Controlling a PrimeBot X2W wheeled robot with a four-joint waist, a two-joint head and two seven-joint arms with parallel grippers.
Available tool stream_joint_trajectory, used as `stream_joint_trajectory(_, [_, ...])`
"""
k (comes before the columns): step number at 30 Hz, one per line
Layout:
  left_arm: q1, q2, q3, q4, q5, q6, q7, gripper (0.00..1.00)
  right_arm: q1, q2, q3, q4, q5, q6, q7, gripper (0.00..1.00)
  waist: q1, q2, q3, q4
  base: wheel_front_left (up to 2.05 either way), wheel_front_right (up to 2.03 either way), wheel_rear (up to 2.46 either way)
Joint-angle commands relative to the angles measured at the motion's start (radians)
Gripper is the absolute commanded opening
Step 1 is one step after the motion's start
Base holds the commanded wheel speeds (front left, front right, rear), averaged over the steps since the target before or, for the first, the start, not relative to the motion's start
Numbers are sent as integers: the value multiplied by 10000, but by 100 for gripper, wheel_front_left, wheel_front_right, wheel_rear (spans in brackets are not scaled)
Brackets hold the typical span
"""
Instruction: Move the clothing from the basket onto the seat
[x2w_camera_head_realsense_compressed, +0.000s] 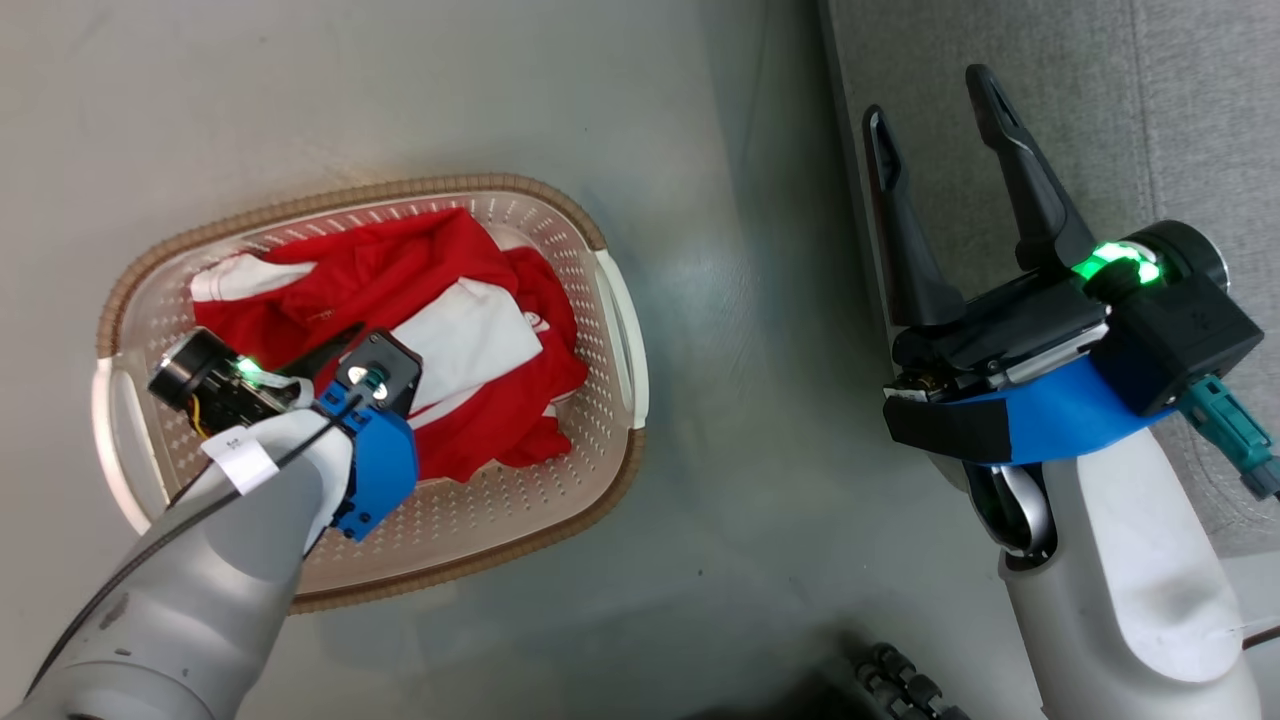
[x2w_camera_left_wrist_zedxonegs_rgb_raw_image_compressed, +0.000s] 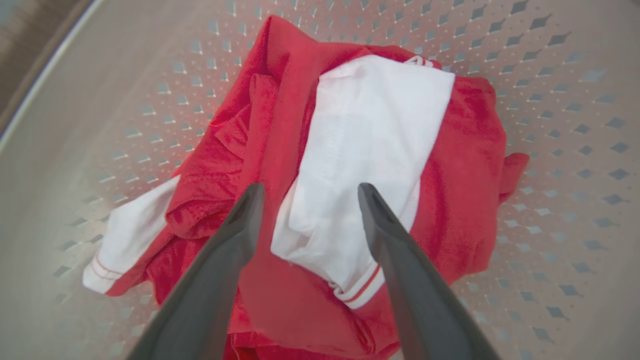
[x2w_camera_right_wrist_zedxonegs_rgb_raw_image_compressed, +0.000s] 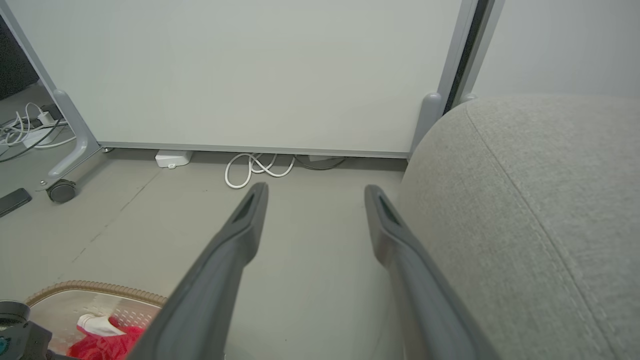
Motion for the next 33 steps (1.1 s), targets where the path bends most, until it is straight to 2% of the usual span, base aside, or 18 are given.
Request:
stream_joint_trajectory(1, [-251,82,-64,108,-190,-9,105,100,-185,-28,-18,-98,51,19,-54,100,-1,0,308,-48,0,0,0])
stream_joint_trajectory(8, [-457,131,-288,373,-625,-10,595,100,-307,-28,-51,-266,26,19,-56,100,-1,0,796,-62,0,0,0])
stream_joint_trajectory(22, [-860,-148,-974,500,-960,-10,791,100,-295,-28,-84,-580,-101,19,-56,100,-1,0,1562,-2,0,0,0])
stream_joint_trajectory(23, [-864,-158,-1021,514,-971,-10,858,73,-280,-28,-91,-607,-119,19,-54,100,-1,0,1581,10,0,0,0])
stream_joint_trajectory(24, [-885,-165,-1059,523,-1007,-10,871,36,-266,-28,-97,-631,-147,20,-56,100,-1,0,1596,24,0,0,0])
stream_joint_trajectory(25, [-925,-165,-1097,530,-1014,-10,862,13,-265,-28,-103,-643,-175,19,-54,100,-1,0,1608,38,0,0,0])
stream_joint_trajectory(26, [-943,-178,-1139,536,-1028,-10,882,0,-272,-28,-108,-654,-181,19,-56,100,-1,0,1613,53,0,0,0])
stream_joint_trajectory(33, [-992,-384,-1303,521,-1227,-10,396,0,-366,-28,-142,-637,-294,19,-54,100,-1,0,1309,244,0,0,0])
